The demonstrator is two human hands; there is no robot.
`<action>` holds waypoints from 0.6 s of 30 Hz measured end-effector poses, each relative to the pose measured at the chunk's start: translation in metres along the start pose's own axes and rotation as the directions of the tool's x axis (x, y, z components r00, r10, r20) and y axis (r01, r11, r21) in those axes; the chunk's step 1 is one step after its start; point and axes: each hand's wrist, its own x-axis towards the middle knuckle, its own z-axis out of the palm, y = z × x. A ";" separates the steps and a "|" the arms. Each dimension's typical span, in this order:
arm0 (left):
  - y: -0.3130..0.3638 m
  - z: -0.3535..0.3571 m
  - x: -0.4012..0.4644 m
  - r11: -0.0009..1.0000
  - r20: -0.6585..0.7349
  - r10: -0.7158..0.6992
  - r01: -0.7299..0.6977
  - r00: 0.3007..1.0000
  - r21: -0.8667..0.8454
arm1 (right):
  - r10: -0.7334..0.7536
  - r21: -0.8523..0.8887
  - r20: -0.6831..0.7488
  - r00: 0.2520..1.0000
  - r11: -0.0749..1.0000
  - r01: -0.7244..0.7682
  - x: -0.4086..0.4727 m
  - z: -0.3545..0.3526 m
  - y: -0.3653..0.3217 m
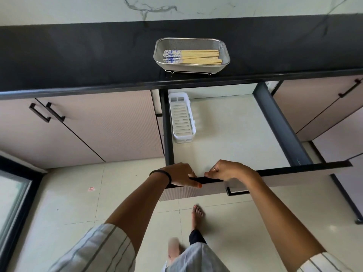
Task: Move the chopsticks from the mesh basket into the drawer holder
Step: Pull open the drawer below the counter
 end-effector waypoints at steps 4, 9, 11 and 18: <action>0.005 0.011 -0.004 1.000 0.040 0.007 -0.006 0.999 -0.014 | 0.026 0.013 0.015 1.000 1.000 -0.026 -0.013 0.010 0.002; 0.006 0.014 -0.007 1.000 0.011 0.006 -0.006 1.000 -0.024 | 0.014 0.065 -0.015 1.000 0.998 -0.013 -0.014 0.020 0.001; 0.006 0.015 -0.008 1.000 -0.001 -0.001 0.001 1.000 -0.017 | 0.014 0.050 -0.019 1.000 0.999 -0.013 -0.013 0.020 0.002; 0.008 0.012 -0.009 0.999 0.025 -0.029 0.030 0.999 -0.035 | 0.045 0.013 0.023 0.999 0.999 -0.045 -0.009 0.013 0.002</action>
